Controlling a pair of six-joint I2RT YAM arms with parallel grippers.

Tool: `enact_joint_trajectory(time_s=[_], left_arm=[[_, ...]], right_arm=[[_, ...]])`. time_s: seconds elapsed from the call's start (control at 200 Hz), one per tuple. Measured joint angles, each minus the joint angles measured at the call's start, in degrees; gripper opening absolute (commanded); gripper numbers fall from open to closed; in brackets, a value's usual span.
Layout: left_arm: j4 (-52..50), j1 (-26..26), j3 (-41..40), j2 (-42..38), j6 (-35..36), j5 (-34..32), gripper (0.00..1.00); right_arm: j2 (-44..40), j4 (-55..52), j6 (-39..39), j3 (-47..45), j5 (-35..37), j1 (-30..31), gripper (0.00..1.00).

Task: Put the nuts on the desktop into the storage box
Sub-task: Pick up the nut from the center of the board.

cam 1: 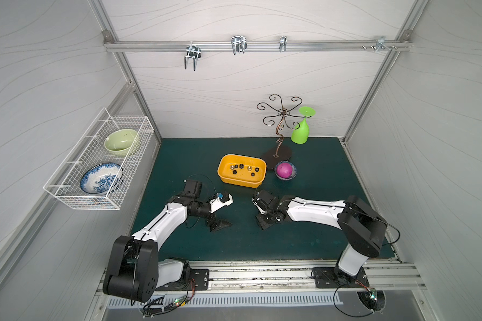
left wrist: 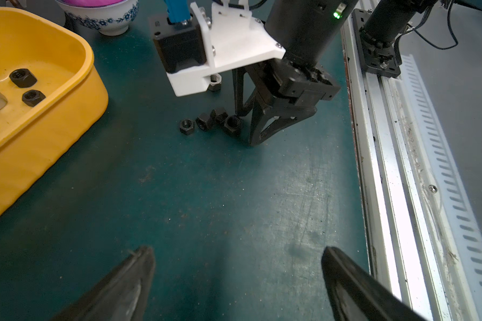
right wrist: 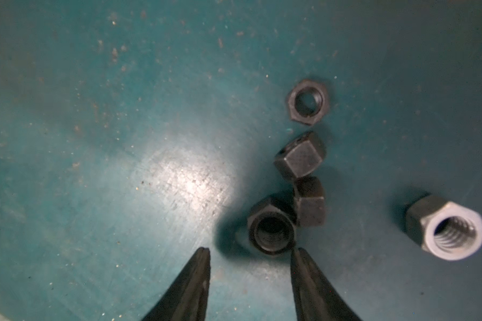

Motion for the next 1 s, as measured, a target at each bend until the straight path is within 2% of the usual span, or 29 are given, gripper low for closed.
enact_joint_trajectory(time_s=[0.505,0.67,0.835,0.996], left_arm=[[0.0,0.0,0.0,0.0,1.2,-0.3,0.98],[0.0,0.0,0.0,0.0,1.9,-0.5,0.98],[0.0,0.0,0.0,0.0,2.3,-1.1,0.98],[0.0,0.0,0.0,0.0,2.5,-1.4,0.98]], right_arm=[[4.8,-1.4,-0.1,4.6,3.1,-0.1,0.41],[5.4,-1.6,-0.4,5.3,3.3,-0.5,0.3],[5.5,-1.5,-0.7,5.5,3.2,-0.6,0.23],[5.4,-1.5,-0.9,5.5,2.8,-0.6,0.22]])
